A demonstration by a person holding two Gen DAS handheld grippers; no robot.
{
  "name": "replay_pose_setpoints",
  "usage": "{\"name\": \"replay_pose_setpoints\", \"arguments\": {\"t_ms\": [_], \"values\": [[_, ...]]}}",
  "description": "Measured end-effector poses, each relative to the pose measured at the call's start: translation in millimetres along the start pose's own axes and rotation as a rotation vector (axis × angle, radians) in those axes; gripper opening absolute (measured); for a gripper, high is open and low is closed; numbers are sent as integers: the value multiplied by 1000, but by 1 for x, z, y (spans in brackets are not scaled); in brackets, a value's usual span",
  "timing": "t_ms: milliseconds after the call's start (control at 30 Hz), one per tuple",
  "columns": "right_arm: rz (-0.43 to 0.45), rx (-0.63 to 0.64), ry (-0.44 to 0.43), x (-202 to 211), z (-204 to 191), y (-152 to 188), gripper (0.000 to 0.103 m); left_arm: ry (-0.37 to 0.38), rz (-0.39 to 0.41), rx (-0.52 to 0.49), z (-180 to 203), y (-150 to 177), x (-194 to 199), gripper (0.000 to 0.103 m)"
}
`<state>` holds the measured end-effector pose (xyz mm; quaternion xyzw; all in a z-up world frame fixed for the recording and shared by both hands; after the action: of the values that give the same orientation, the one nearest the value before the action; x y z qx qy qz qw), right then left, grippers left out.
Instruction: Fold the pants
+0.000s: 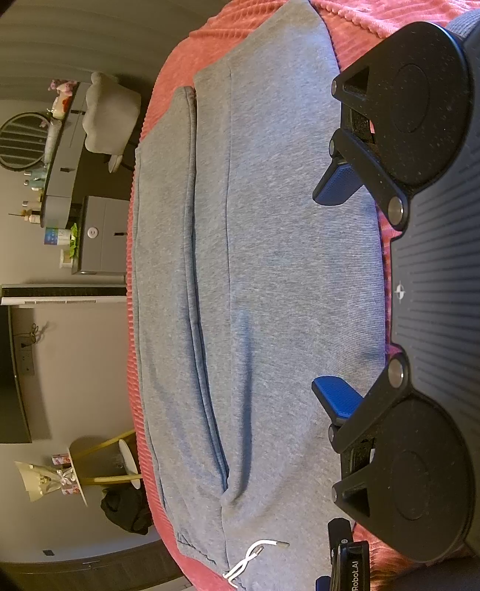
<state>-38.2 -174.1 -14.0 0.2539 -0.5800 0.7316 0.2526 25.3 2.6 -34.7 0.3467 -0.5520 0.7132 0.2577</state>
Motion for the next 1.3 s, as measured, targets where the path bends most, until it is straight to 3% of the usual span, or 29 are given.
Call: {"name": "replay_pose_setpoints", "arguments": {"t_ms": [1300], "values": [[-4,0,4,1,-1,0,99,1,-3,19,-1,-2,1,103]]}}
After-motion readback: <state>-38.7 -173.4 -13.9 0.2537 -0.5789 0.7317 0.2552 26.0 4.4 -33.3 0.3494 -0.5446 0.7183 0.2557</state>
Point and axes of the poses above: each gripper's, at about its wrist camera, not at the fingertips, and x roughly against the way its jaws point, z to its right, y to its underside, the point moved 4 cm from there along -x, roughly the way its jaws point, and after that the axes turned 15 degrees about x, right-handed, at the moved point
